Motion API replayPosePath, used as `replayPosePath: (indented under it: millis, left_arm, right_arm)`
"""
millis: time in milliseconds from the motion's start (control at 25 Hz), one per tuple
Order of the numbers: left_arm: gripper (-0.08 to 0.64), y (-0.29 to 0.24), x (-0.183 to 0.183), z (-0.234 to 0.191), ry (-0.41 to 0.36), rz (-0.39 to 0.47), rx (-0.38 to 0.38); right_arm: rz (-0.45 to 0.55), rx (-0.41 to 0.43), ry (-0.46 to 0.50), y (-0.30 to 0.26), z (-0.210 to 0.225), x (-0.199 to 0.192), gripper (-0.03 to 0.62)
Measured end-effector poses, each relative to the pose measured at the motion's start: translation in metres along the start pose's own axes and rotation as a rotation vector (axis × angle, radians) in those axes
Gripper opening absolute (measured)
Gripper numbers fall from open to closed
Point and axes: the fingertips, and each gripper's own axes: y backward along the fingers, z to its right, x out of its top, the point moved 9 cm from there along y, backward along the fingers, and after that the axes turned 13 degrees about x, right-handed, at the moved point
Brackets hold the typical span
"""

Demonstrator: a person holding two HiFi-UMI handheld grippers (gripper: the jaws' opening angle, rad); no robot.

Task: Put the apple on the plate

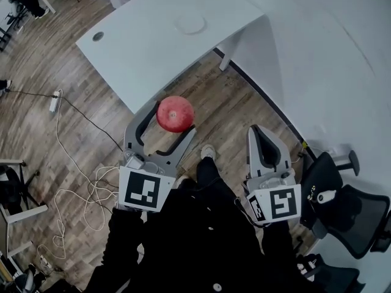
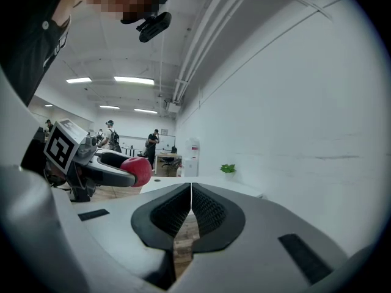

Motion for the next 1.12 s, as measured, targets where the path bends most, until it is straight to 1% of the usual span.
replayPosePath:
  millis: [560, 800, 960, 1120]
  left_arm:
    - [0.354, -0.079, 0.021, -0.004, 0.038, -0.027, 0.12]
    - [0.354, -0.108, 0.029, -0.001, 0.054, -0.038, 0.193]
    - [0.354, -0.121, 0.035, -0.001, 0.098, -0.036, 0.243]
    - [0.354, -0.132, 0.04, 0.002, 0.097, -0.042, 0.271]
  right_arm:
    - [0.018, 0.15, 0.036, -0.074, 0.092, 0.015, 0.041]
    - [0.026, 0.208, 0.05, -0.096, 0.134, 0.017, 0.041]
    - [0.025, 0.246, 0.053, -0.108, 0.155, 0.016, 0.041]
    - [0.025, 0.267, 0.048, -0.114, 0.171, 0.014, 0.041]
